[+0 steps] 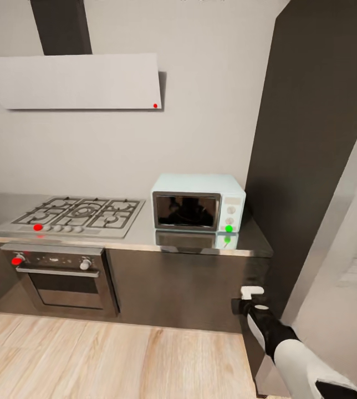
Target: In the kitchen, take the popcorn bag from the countertop, put it into the microwave, and heat it until the popcorn is cooked so the cooked popcorn ends up inside the bag.
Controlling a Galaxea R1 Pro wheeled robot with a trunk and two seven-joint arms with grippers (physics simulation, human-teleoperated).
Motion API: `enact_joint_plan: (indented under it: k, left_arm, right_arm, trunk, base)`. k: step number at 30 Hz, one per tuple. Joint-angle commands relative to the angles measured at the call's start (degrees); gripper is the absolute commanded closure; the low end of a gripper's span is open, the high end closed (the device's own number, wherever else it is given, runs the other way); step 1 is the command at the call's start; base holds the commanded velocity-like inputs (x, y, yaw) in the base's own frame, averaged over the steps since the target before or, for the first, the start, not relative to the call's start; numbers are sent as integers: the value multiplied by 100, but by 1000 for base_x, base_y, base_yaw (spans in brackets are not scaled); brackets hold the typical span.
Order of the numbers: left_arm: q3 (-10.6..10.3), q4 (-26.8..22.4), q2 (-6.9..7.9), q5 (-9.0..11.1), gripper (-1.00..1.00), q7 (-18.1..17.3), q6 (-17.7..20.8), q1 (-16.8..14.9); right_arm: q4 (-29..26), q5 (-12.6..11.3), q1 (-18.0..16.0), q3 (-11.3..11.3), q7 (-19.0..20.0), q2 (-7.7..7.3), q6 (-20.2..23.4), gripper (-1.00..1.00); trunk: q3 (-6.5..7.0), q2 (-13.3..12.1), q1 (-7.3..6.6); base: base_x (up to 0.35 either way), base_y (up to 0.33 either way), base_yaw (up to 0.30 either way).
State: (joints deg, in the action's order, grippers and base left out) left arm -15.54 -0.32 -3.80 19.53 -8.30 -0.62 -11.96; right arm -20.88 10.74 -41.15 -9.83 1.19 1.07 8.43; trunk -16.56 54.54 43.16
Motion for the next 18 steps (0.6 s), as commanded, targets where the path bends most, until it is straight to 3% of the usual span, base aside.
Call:
enact_joint_plan:
  k: [1, 4, 7, 12, 14, 16, 18]
  left_arm:
    - [-47, 4, 1, 60, -100, -17, -7, -4]
    - [-49, 2, 1, 60, -100, -19, -7, -5]
    - [-47, 0, 2, 60, -100, -20, -6, -5]
    - [-39, -3, 2, 60, -100, -14, -8, -3]
    - [-37, 2, 2, 60, -100, -14, -8, -3]
    - [-37, 5, 8, 112, -100, -14, -8, -4]
    - [-37, 5, 13, 312, -100, -14, -8, -5]
  right_arm:
    - [621, 159, -7, -38, -19, 7, -346, 100]
    - [1955, 413, -11, -44, -59, -31, -1173, 100]
    - [2212, 455, 199, -45, -34, -210, -1380, 100]
    - [2275, 455, 1964, -48, 0, -426, -1741, 100]
    - [2279, 433, 2329, -65, 46, -566, -1784, 100]
    - [2281, 424, 2934, -86, 131, -626, -1814, 100]
    - [2281, 422, 3078, -88, 143, -628, -1804, 100]
  trunk:
    - [-6, 6, -2]
    - [-6, 6, -2]
    - [-6, 6, -2]
    - [-6, 6, -2]
    - [-6, 6, -2]
    - [-6, 6, -2]
    - [-6, 6, -2]
  base:
    - [-206, 0, 0]
    - [-111, 0, 0]
    - [-19, 0, 0]
    - [-2, 0, 0]
    - [0, 0, 0]
    - [0, 0, 0]
    - [0, 0, 0]
